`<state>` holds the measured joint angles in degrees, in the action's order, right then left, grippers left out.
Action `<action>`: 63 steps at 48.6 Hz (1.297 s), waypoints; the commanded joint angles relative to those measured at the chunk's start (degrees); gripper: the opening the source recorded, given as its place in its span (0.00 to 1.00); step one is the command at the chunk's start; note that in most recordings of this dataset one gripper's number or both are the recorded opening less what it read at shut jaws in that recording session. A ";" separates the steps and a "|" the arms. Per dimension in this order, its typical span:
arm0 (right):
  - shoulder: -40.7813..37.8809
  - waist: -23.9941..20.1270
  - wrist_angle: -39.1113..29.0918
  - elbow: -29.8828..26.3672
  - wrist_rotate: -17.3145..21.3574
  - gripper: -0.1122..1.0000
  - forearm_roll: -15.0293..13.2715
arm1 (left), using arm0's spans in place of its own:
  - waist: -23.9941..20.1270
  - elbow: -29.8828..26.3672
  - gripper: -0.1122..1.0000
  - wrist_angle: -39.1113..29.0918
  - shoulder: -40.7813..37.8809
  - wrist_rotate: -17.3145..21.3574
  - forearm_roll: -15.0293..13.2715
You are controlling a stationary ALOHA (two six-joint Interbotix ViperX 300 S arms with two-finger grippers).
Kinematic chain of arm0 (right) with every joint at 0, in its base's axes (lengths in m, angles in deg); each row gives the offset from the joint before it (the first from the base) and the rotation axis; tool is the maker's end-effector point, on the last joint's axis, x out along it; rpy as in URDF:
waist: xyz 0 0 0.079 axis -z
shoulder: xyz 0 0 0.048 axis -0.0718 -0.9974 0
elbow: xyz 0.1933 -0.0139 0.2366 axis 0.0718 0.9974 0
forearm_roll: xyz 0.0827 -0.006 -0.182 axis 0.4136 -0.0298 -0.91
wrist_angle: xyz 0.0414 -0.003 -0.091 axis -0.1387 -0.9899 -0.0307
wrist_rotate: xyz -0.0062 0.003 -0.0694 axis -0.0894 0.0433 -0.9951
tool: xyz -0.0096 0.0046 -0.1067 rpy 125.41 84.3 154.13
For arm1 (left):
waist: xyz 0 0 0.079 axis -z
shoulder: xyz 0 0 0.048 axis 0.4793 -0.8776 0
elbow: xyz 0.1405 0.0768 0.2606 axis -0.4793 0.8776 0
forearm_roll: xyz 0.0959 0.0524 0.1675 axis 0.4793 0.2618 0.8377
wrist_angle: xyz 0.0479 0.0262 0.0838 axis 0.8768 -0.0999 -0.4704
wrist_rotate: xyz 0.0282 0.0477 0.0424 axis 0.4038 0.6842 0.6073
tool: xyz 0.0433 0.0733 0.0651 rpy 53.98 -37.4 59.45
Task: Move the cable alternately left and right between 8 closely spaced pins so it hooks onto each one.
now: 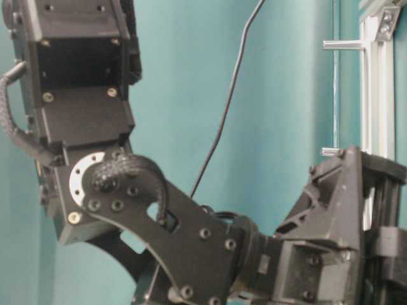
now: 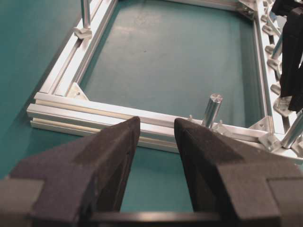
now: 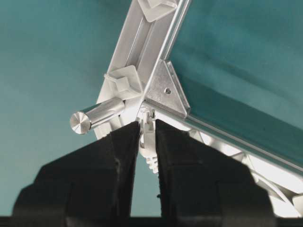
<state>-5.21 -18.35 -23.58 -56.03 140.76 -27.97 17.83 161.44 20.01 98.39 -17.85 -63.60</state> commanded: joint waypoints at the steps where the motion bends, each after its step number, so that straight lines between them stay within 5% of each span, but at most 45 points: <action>1: 1.05 -0.53 0.26 -1.49 -0.26 0.23 -0.09 | -0.18 -0.53 0.53 0.62 -0.44 -0.18 0.18; 33: 1.05 -0.88 0.26 -1.58 -0.18 0.23 -0.09 | -0.18 -0.53 0.53 0.62 -0.44 -0.18 0.18; 63: 0.62 -5.27 -0.88 -2.37 3.96 0.23 -0.09 | -0.09 -0.53 0.53 0.62 -0.44 -0.26 0.18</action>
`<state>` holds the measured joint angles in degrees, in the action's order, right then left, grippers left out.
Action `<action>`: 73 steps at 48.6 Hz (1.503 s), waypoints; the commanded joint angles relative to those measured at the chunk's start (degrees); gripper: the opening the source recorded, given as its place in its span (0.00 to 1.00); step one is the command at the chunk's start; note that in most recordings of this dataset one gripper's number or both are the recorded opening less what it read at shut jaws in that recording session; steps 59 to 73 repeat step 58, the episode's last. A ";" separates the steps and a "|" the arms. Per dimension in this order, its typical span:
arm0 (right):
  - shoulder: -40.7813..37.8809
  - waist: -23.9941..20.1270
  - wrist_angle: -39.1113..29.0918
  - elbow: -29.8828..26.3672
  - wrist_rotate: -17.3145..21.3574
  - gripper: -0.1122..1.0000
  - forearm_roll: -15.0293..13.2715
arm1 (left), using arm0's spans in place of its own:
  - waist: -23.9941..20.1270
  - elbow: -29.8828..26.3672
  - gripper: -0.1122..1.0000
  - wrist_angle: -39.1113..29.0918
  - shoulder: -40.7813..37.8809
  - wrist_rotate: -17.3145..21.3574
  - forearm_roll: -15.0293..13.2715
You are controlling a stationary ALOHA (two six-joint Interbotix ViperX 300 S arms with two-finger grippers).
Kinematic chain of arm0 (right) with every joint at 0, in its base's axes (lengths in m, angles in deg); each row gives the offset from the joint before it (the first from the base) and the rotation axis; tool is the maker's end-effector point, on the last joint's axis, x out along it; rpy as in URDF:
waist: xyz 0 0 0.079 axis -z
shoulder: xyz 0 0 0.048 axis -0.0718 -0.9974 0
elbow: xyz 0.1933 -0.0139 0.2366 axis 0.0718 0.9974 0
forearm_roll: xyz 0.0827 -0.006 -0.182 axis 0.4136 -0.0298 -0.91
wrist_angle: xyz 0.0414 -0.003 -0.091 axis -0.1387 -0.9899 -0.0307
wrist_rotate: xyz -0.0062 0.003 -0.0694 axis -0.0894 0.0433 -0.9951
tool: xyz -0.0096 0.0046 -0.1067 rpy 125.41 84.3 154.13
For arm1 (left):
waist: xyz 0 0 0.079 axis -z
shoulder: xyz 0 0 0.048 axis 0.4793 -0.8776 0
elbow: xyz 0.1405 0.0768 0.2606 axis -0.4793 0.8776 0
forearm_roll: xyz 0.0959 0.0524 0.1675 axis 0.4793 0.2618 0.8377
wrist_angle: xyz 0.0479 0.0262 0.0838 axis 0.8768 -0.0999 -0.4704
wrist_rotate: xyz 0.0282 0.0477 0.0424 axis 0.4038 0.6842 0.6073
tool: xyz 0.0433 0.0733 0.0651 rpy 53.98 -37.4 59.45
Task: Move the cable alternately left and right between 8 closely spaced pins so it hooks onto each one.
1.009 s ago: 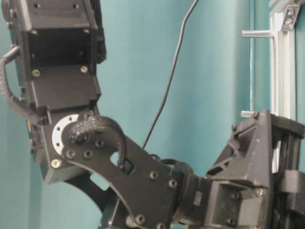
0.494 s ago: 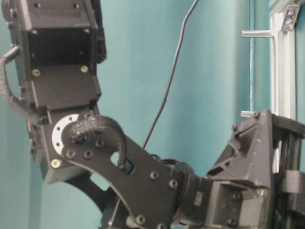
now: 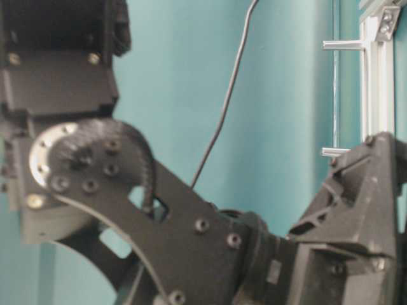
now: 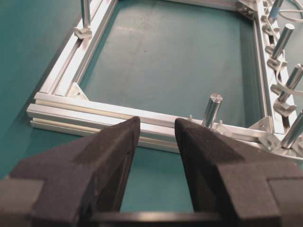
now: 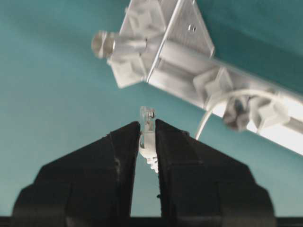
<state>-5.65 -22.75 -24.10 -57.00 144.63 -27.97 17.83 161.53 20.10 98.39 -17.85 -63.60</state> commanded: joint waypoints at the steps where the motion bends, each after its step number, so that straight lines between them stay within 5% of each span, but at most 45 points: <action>1: 1.05 -0.97 -0.53 -1.41 0.18 0.23 -0.09 | -0.09 -0.62 0.53 0.53 -0.44 -0.26 0.18; 17: -0.97 -0.70 0.26 -4.83 0.44 0.23 -2.20 | 0.18 -0.62 0.53 0.53 -0.44 -0.26 0.18; 48: -8.96 1.93 5.63 -18.54 -4.92 0.23 -2.29 | 0.26 -0.53 0.53 0.53 -0.44 -0.26 0.18; 73: -9.49 2.90 5.63 -19.25 -5.89 0.23 -2.29 | 0.26 -0.53 0.53 0.53 -0.44 -0.26 0.18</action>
